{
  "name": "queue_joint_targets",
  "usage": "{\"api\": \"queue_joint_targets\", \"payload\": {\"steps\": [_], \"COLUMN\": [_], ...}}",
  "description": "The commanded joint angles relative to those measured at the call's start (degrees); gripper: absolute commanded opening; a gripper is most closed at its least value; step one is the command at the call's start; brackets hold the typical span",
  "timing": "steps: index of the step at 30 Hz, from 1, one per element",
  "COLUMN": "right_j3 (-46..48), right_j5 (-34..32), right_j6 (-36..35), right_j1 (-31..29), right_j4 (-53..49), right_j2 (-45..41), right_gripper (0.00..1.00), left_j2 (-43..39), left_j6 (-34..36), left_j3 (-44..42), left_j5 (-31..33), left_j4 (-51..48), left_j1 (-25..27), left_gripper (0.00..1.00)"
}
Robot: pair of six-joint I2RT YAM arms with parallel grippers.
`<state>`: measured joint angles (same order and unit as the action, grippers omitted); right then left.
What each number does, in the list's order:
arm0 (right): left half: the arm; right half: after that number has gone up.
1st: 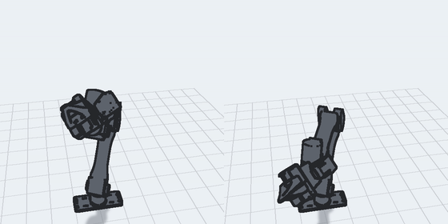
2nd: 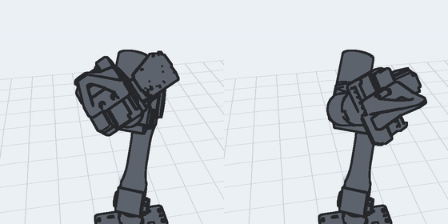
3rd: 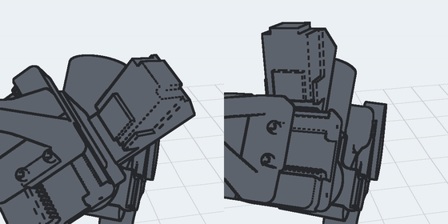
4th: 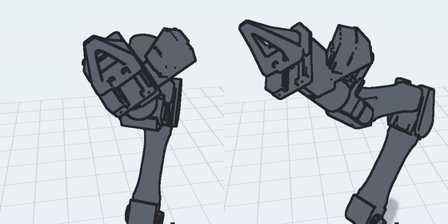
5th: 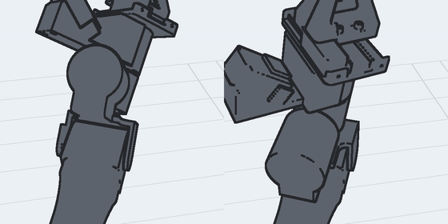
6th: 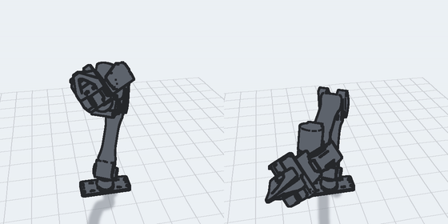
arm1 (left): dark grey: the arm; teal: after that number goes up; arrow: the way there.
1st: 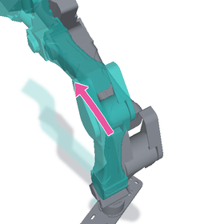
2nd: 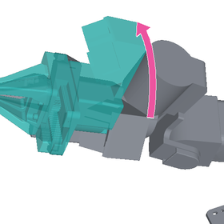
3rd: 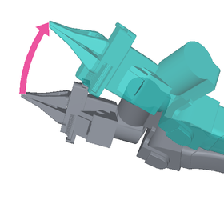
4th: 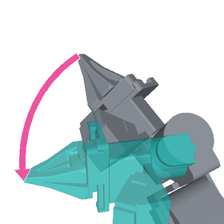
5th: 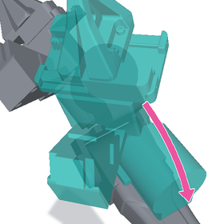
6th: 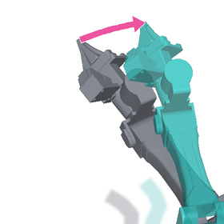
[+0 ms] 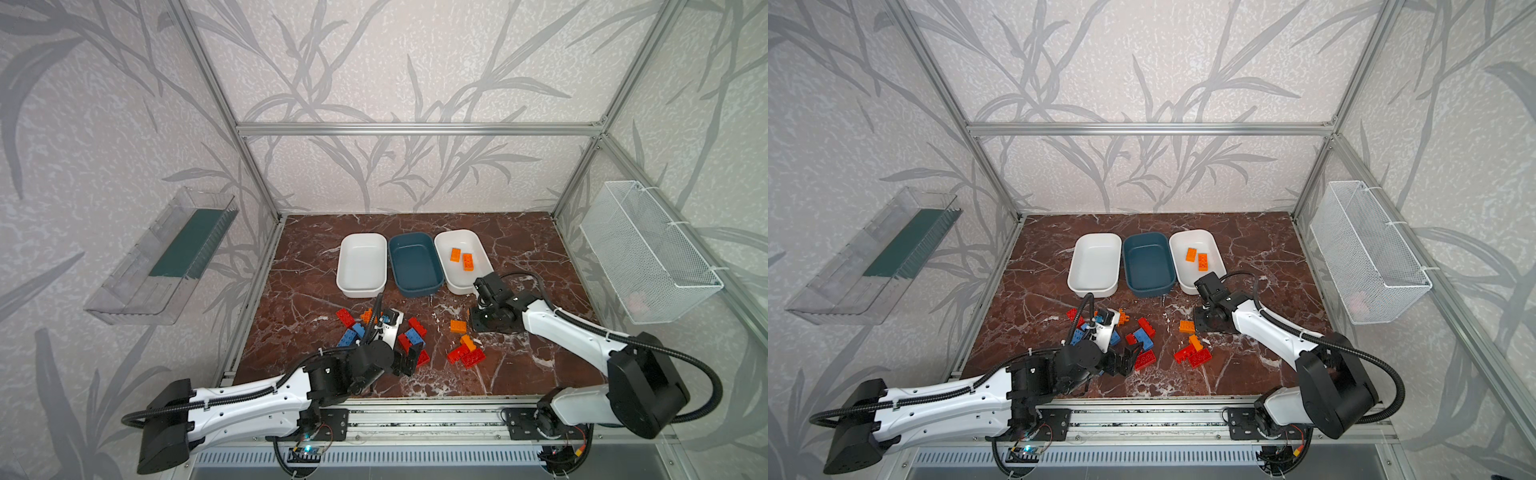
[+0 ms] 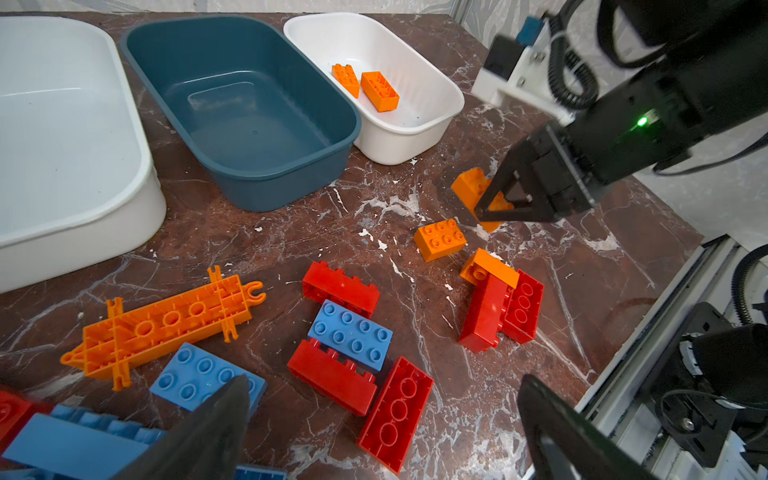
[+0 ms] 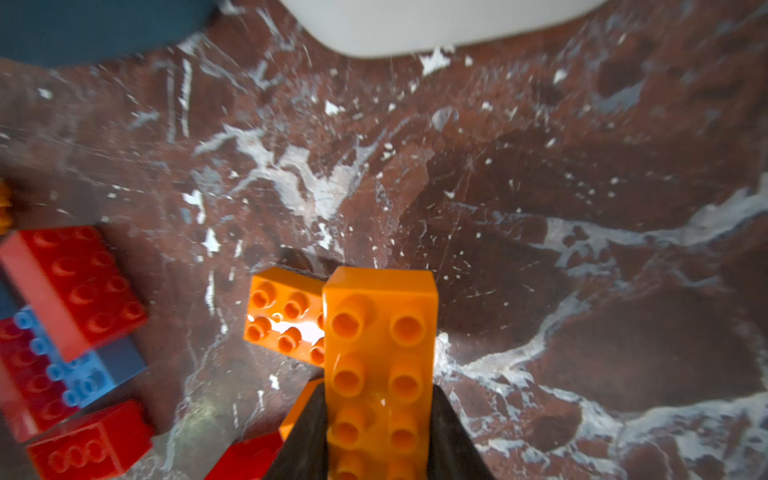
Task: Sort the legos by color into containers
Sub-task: 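Grasp a third orange brick and carry it to the white tub, then release the orange brick into the white tub with the right gripper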
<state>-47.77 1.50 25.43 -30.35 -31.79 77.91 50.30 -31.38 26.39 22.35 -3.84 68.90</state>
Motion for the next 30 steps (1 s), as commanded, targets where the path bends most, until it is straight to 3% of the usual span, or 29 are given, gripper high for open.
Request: {"api": "queue_joint_targets", "payload": {"steps": [1, 6, 18, 24, 30], "right_j3": [-4.51, -11.03, -31.41, -38.99, -39.95], "right_j5": [-1.94, -4.61, 2.72, 5.54, 4.22], "right_j6": [-2.21, -5.52, -8.55, -8.69, -9.08], "right_j1": [-0.24, 1.55, 8.31, 9.17, 9.42], "right_j4": [-2.80, -0.86, 1.78, -0.71, 0.20], "right_j2": [-3.68, -1.13, 25.85, 36.33, 38.19], "right_gripper": [0.20, 0.21, 0.21, 0.24, 0.32], "left_j2": [0.87, 3.71, 17.05, 18.05, 16.09], "left_j6": [1.47, 2.90, 8.94, 8.13, 7.93], "left_j3": [0.15, 2.36, 10.47, 10.82, 10.08], "left_j5": [2.84, 6.64, 6.47, 2.06, 0.98], "left_j4": [0.96, 0.25, 1.77, 3.65, 2.82], "left_j1": [0.09, 0.00, -2.57, -7.30, -9.90], "left_gripper": [0.99, 0.99, 0.99, 0.99, 0.99]}}
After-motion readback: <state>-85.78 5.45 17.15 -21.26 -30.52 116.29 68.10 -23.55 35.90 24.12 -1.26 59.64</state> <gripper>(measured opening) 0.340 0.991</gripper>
